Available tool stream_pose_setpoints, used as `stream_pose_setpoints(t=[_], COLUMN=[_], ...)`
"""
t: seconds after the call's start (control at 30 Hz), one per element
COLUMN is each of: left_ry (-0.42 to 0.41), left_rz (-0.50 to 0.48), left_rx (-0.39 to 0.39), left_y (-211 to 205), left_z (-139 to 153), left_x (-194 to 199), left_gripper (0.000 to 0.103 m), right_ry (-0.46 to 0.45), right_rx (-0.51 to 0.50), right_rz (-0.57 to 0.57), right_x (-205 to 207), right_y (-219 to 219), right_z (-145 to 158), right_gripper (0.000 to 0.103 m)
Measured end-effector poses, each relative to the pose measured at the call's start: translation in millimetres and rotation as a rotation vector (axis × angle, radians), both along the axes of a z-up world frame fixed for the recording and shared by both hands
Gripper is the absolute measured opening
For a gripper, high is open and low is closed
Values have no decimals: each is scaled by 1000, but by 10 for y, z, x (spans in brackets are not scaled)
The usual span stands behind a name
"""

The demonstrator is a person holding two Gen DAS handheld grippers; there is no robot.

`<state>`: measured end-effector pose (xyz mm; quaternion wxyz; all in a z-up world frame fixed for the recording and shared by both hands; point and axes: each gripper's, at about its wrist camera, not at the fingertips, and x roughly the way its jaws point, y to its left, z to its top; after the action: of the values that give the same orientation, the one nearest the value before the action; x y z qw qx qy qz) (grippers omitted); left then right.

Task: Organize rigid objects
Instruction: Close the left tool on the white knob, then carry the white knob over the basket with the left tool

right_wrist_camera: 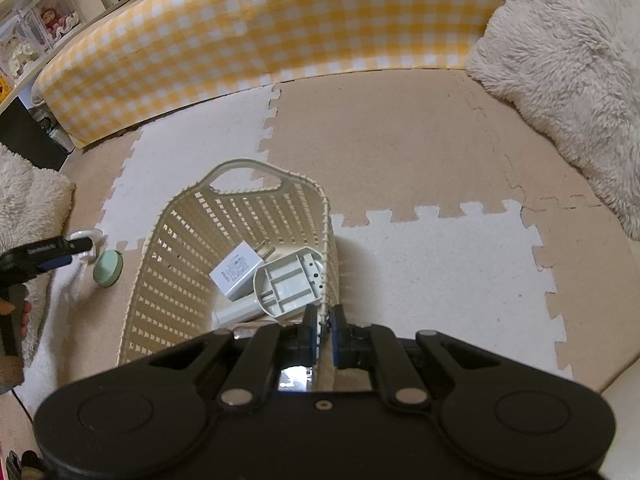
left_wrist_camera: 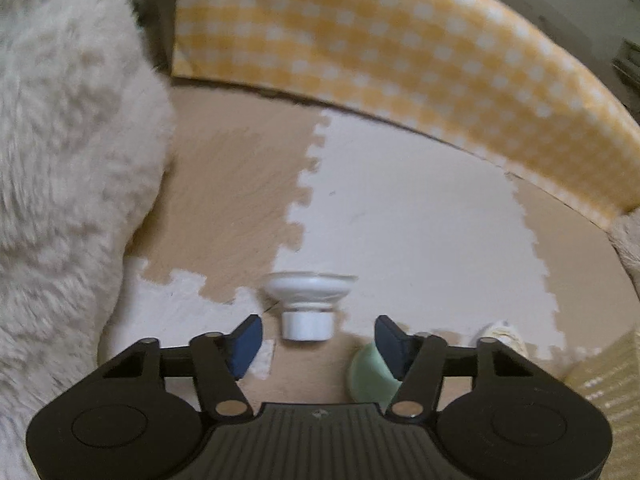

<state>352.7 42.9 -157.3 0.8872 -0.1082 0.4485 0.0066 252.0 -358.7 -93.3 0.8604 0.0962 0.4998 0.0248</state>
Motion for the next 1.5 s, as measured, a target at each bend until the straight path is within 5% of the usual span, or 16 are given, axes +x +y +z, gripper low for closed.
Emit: stream_pose_setpoints(t=[0.27,0.33,0.67,0.83,1.17,1.5], left_ry=[-29,-29,-39,-112,-240,-202], left_rz=[-14,-4,14,-9,-320,-558], left_rx=[54,50,-1,-71,-162,-244], left_y=[-29,-6,36,-101,-975,-1666], left_z=[-92,-90,-12,262,948,953], left_x=[67,83,52,13,-226,-570], left_gripper=[41,31,31,31,31,31], right_ry=[0,0,0,0,0,1], right_rx=[-3,-3,-12,-12,-8,-6], right_rz=[5,7,11,12,10,11], right_x=[-9,-11,-5,-6,-12,-17], right_y=[1,3,29,29,30,24], right_z=[-2,-1,-2,-2,-6,-3], right_gripper=[7,7,7,7,7,7])
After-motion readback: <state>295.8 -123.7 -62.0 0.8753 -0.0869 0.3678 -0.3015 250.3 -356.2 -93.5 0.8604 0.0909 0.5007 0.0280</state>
